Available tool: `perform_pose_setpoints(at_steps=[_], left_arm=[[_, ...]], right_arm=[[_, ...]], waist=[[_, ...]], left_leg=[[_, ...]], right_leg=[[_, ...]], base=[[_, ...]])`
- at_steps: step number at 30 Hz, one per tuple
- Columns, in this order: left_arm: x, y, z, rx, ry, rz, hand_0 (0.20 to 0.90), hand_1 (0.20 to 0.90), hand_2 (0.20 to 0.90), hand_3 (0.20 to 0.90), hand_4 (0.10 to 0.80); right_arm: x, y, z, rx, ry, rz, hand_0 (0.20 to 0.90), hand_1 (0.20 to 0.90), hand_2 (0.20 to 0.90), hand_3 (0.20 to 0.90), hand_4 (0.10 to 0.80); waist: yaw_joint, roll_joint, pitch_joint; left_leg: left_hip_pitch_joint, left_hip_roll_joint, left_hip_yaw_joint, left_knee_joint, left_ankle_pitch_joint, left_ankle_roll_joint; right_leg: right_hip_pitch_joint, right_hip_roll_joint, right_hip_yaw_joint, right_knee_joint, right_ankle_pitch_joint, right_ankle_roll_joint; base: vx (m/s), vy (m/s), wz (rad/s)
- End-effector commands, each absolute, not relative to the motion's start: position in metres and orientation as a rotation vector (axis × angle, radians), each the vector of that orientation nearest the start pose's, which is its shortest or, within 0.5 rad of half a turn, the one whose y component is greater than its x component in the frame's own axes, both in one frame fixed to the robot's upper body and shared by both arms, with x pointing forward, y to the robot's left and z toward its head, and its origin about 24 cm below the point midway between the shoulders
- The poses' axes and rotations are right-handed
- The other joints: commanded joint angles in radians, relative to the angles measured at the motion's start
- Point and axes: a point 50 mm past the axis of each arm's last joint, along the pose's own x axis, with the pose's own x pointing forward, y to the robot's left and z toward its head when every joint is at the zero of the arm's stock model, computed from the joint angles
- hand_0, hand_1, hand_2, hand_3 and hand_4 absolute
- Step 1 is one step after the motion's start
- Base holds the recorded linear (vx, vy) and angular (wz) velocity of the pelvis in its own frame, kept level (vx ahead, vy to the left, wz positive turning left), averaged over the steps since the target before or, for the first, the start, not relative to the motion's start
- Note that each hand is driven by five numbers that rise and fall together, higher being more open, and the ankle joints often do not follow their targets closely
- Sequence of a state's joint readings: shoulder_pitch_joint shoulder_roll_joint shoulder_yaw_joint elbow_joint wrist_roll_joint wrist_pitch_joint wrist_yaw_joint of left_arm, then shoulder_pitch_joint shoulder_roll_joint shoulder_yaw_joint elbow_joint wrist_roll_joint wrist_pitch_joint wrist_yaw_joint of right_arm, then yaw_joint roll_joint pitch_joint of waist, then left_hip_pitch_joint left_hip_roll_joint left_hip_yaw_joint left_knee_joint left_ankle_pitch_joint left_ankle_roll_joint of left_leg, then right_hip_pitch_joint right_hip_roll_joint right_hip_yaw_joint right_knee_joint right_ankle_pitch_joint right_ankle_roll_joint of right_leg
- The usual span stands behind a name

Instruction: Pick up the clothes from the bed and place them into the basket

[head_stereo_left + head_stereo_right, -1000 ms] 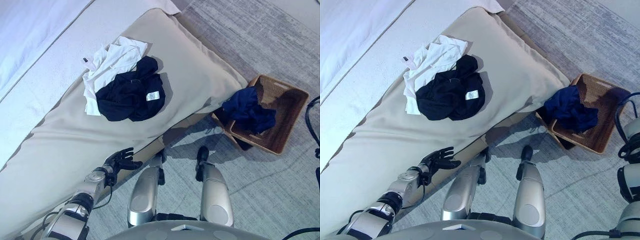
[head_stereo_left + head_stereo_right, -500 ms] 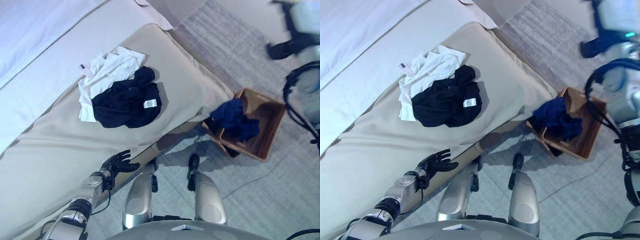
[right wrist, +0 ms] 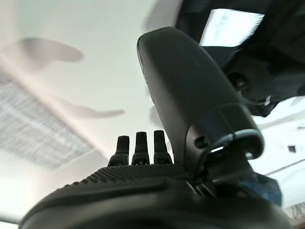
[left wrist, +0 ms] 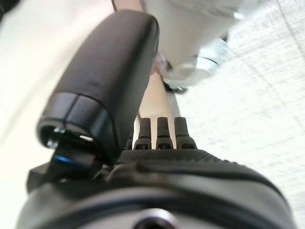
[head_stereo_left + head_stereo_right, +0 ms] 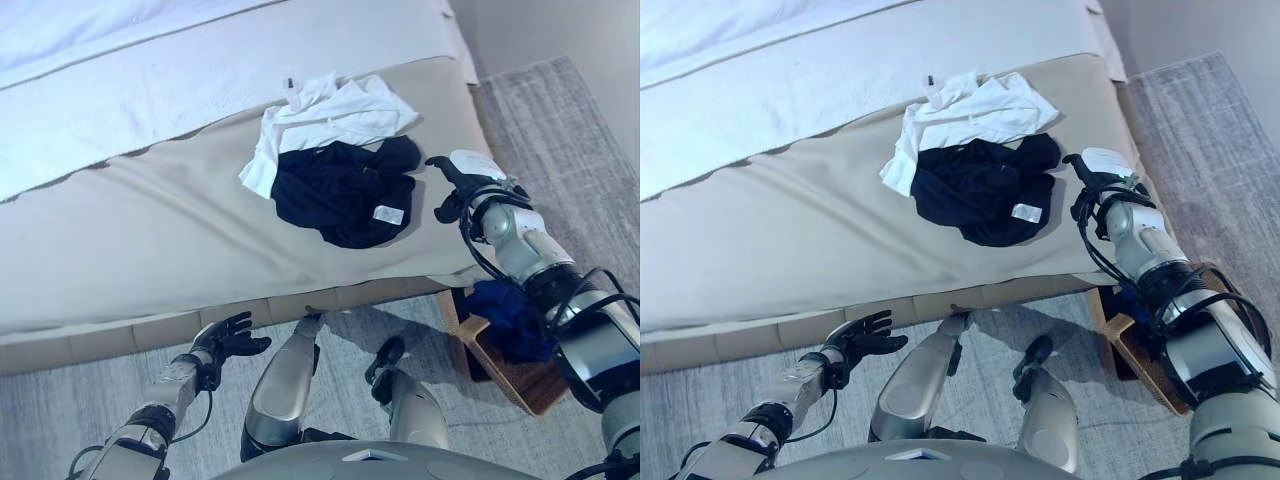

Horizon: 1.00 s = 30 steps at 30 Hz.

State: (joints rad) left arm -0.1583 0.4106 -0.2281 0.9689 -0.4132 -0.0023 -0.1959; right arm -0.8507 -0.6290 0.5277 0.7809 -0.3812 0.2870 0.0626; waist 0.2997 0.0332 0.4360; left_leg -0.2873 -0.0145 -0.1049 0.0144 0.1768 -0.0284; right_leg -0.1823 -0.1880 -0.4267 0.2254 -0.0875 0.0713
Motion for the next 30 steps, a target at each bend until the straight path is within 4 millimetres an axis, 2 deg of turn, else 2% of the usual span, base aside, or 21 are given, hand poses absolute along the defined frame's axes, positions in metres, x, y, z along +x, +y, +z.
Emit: perform_pose_setpoints(at_steps=[1, 5, 10, 11, 12, 13, 14, 15, 16, 17, 19, 21, 22, 23, 25, 26, 27, 30], left_arm=[[0.199, 0.272, -0.095, 0.039, 0.805, 0.021, 0.9, 0.9, 0.9, 0.9, 0.8], [0.203, 0.27, -0.091, 0.031, 0.765, -0.005, 0.9, 0.9, 0.9, 0.9, 0.8], [0.212, 0.255, -0.088, 0.024, 0.714, -0.059, 0.9, 0.9, 0.9, 0.9, 0.8], [0.213, 0.253, -0.087, 0.021, 0.706, -0.066, 0.9, 0.9, 0.9, 0.9, 0.8], [0.216, 0.249, -0.086, 0.021, 0.695, -0.078, 0.9, 0.9, 0.9, 0.9, 0.8], [0.217, 0.246, -0.085, 0.021, 0.69, -0.086, 0.9, 0.9, 0.9, 0.9, 0.8], [0.218, 0.244, -0.085, 0.02, 0.688, -0.093, 0.9, 0.9, 0.9, 0.9, 0.8], [0.218, 0.242, -0.085, 0.018, 0.689, -0.096, 0.9, 0.9, 0.9, 0.9, 0.8], [0.218, 0.241, -0.086, 0.016, 0.691, -0.1, 0.9, 0.9, 0.9, 0.9, 0.8], [0.215, 0.238, -0.089, 0.007, 0.694, -0.099, 0.9, 0.9, 0.9, 0.9, 0.8], [0.209, 0.232, -0.095, -0.004, 0.702, -0.096, 0.9, 0.9, 0.9, 0.9, 0.8], [0.204, 0.229, -0.1, -0.022, 0.707, -0.084, 0.9, 0.9, 0.9, 0.9, 0.8], [0.201, 0.228, -0.102, -0.03, 0.711, -0.077, 0.9, 0.9, 0.9, 0.9, 0.8], [0.197, 0.226, -0.105, -0.038, 0.716, -0.067, 0.9, 0.9, 0.9, 0.9, 0.8], [0.191, 0.224, -0.109, -0.047, 0.725, -0.052, 0.9, 0.9, 0.9, 0.9, 0.8], [0.187, 0.224, -0.112, -0.05, 0.731, -0.039, 0.9, 0.9, 0.9, 0.9, 0.8], [0.184, 0.224, -0.113, -0.051, 0.736, -0.033, 0.9, 0.9, 0.9, 0.9, 0.8], [0.173, 0.227, -0.119, -0.043, 0.77, -0.009, 0.9, 0.9, 0.9, 0.9, 0.8]], right_arm=[[0.397, -0.255, 0.17, -1.287, 0.283, -0.137, 0.9, 0.9, 0.9, 0.9, 0.8], [0.399, -0.262, 0.157, -1.225, 0.439, -0.146, 0.9, 0.9, 0.9, 0.9, 0.8], [0.4, -0.261, 0.15, -1.02, 0.505, -0.167, 0.9, 0.9, 0.9, 0.9, 0.8], [0.401, -0.258, 0.146, -0.944, 0.512, -0.153, 0.9, 0.9, 0.9, 0.9, 0.8], [0.401, -0.25, 0.141, -0.779, 0.516, -0.116, 0.9, 0.9, 0.9, 0.9, 0.8], [0.402, -0.24, 0.135, -0.606, 0.508, -0.074, 0.865, 0.865, 0.865, 0.859, 0.759], [0.404, -0.225, 0.131, -0.391, 0.478, -0.018, 0.691, 0.691, 0.691, 0.656, 0.556], [0.405, -0.216, 0.13, -0.295, 0.455, 0.003, 0.538, 0.538, 0.538, 0.477, 0.377], [0.407, -0.205, 0.131, -0.152, 0.414, 0.037, 0.432, 0.432, 0.432, 0.354, 0.254], [0.41, -0.179, 0.137, 0.173, 0.311, 0.11, 0.3, 0.3, 0.3, 0.2, 0.1], [0.408, -0.143, 0.142, 0.56, 0.216, 0.226, 0.3, 0.3, 0.3, 0.2, 0.1], [0.403, -0.115, 0.151, 0.799, 0.154, 0.301, 0.3, 0.3, 0.3, 0.2, 0.1], [0.4, -0.104, 0.154, 0.865, 0.127, 0.325, 0.3, 0.3, 0.3, 0.2, 0.1], [0.396, -0.092, 0.16, 0.907, 0.074, 0.345, 0.3, 0.3, 0.3, 0.2, 0.1], [0.391, -0.084, 0.176, 0.926, -0.032, 0.335, 0.3, 0.3, 0.3, 0.2, 0.1], [0.387, -0.087, 0.197, 0.888, -0.177, 0.309, 0.3, 0.3, 0.3, 0.2, 0.1], [0.385, -0.089, 0.203, 0.885, -0.213, 0.304, 0.3, 0.3, 0.3, 0.2, 0.1], [0.368, -0.103, 0.242, 0.786, -0.465, 0.226, 0.3, 0.3, 0.3, 0.2, 0.1]], waist=[[0.055, -0.022, 0.034], [0.114, -0.013, 0.053], [0.151, 0.002, 0.075], [0.155, 0.003, 0.078], [0.16, 0.006, 0.084], [0.162, 0.006, 0.084], [0.163, 0.008, 0.084], [0.162, 0.009, 0.084], [0.162, 0.01, 0.084], [0.157, 0.01, 0.084], [0.15, 0.008, 0.084], [0.141, 0.004, 0.084], [0.137, 0.001, 0.084], [0.132, -0.003, 0.084], [0.123, -0.011, 0.084], [0.115, -0.019, 0.083], [0.112, -0.023, 0.078], [0.092, -0.046, 0.041]], left_leg=[[-0.014, -0.035, 0.014, 0.073, -0.151, 0.041], [-0.046, -0.035, -0.003, 0.047, -0.125, 0.033], [-0.085, -0.044, -0.033, 0.04, -0.103, 0.025], [-0.093, -0.047, -0.039, 0.044, -0.103, 0.025], [-0.104, -0.049, -0.047, 0.052, -0.104, 0.024], [-0.114, -0.051, -0.054, 0.06, -0.105, 0.024], [-0.12, -0.053, -0.059, 0.07, -0.106, 0.023], [-0.123, -0.053, -0.061, 0.077, -0.108, 0.022], [-0.126, -0.054, -0.063, 0.086, -0.112, 0.021], [-0.13, -0.054, -0.063, 0.103, -0.119, 0.019], [-0.132, -0.049, -0.052, 0.118, -0.129, 0.018], [-0.127, -0.044, -0.041, 0.114, -0.13, 0.017], [-0.121, -0.041, -0.034, 0.109, -0.13, 0.016], [-0.111, -0.035, -0.026, 0.101, -0.13, 0.015], [-0.082, -0.025, -0.013, 0.076, -0.128, 0.013], [-0.055, -0.017, -0.004, 0.054, -0.124, 0.012], [-0.047, -0.015, -0.001, 0.047, -0.124, 0.011], [0.003, -0.003, 0.008, 0.005, -0.125, 0.009]], right_leg=[[0.019, -0.002, -0.033, 0.006, 0.006, -0.004], [0.027, -0.013, -0.098, -0.01, 0.017, 0.009], [0.017, -0.013, -0.129, -0.012, 0.008, 0.009], [0.013, -0.013, -0.13, -0.009, 0.006, 0.008], [0.007, -0.012, -0.13, -0.004, 0.001, 0.006], [-0.001, -0.009, -0.13, 0.002, -0.004, 0.004], [-0.007, -0.006, -0.13, 0.01, -0.009, 0.002], [-0.01, -0.006, -0.13, 0.018, -0.013, -0.001], [-0.012, -0.007, -0.131, 0.027, -0.018, -0.003], [-0.015, -0.006, -0.131, 0.04, -0.025, -0.007], [-0.017, -0.007, -0.132, 0.053, -0.028, -0.009], [-0.014, -0.003, -0.134, 0.049, -0.024, -0.005], [-0.009, 0.0, -0.133, 0.043, -0.02, -0.004], [-0.003, 0.004, -0.131, 0.034, -0.016, -0.001], [0.017, 0.012, -0.124, 0.012, -0.009, 0.001], [0.039, 0.019, -0.117, -0.01, -0.005, 0.003], [0.047, 0.022, -0.114, -0.019, -0.004, 0.003], [0.089, 0.038, -0.094, -0.068, 0.002, 0.005]], base=[[0.009, 0.006, 0.31], [0.009, -0.015, 0.24], [-0.002, -0.008, 0.23], [-0.003, -0.019, 0.14], [0.005, -0.028, 0.09], [0.017, -0.03, 0.06], [0.031, -0.018, 0.05], [0.043, -0.002, 0.03], [0.064, 0.013, 0.0], [0.071, 0.018, -0.02], [0.051, 0.021, -0.04], [0.014, 0.026, -0.12], [0.0, 0.028, -0.15], [-0.007, 0.016, -0.12], [-0.008, -0.006, -0.19], [-0.004, -0.021, -0.28], [0.006, -0.031, -0.26], [0.037, -0.041, -0.13]])
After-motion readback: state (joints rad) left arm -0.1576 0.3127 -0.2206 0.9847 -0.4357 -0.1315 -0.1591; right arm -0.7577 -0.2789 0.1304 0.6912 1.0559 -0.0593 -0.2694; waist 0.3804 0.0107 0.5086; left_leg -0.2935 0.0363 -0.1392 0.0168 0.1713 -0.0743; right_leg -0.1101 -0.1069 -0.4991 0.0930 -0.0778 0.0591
